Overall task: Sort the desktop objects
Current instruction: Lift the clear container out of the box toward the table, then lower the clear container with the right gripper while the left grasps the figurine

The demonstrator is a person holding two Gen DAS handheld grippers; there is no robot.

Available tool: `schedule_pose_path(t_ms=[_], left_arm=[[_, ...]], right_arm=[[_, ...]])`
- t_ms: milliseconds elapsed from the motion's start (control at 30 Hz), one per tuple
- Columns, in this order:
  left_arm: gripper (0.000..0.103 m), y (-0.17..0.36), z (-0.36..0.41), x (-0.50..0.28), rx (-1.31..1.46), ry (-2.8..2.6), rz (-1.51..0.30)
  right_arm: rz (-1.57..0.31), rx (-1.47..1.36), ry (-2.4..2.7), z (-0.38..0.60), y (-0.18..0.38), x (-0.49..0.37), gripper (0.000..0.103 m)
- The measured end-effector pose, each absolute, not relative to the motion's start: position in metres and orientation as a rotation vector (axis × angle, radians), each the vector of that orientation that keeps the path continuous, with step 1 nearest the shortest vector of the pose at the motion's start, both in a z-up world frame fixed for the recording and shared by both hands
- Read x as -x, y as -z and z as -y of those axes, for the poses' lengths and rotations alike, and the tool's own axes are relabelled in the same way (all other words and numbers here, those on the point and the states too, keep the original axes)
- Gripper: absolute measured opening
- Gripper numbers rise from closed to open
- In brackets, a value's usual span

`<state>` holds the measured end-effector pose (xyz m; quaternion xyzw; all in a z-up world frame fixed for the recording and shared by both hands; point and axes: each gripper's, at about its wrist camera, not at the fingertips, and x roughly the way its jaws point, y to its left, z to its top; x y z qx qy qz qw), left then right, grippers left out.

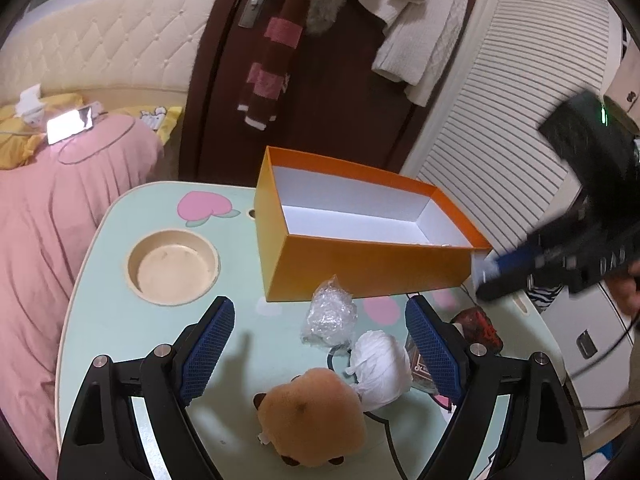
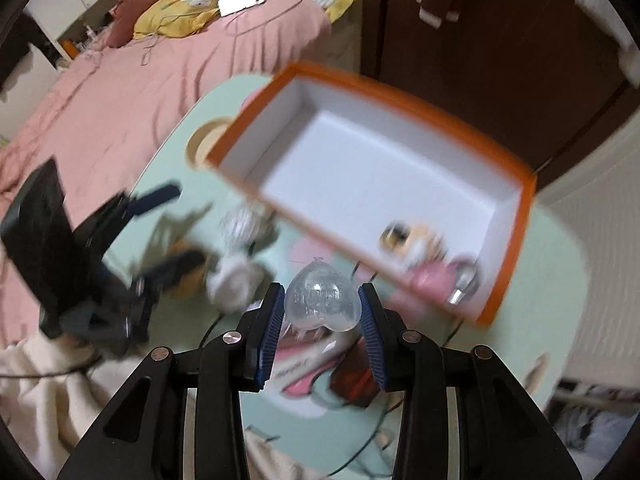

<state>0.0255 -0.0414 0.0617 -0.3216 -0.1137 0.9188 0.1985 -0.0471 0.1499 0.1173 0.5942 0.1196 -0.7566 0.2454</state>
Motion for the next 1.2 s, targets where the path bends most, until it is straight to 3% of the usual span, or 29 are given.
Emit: schedule_pose_path(t_ms=[333,700,1000,1067,1100,1200], left_arm=[[0.087,-0.061,0.044,-0.023,0.918,-2.581,0.330],[0.087,-0.081,0.039,-0.009,0.984,-2.571,0.298],[0.087,-0.132,-0.044,0.068,1.230,-2.201,0.124],[0.079,-0.126,-0.068,0.089,1.309,-2.135,0.060],[0.067,-0.122,-0.080,0.097,1.342,-2.117,0.023],[0.063,-0.106,-0.107,0.116,1.422,-2.092,-0.081]], right_arm=[[-0.032,-1.684,2.174,-0.208,-0.072,0.047,0.040],[0.072,-1.706,2.287,-0.251,-0.064,0.048,0.040],[0.325,-1.524,2.369,-0.292,-0.075,0.027,0.048],[0.407,-1.466,2.387,-0.299,-0.078,0.023,0.048],[0.448,-1.436,2.394,-0.303,-0.079,0.021,0.048],[0.569,-1.343,2.413,-0.313,-0.084,0.016,0.052]])
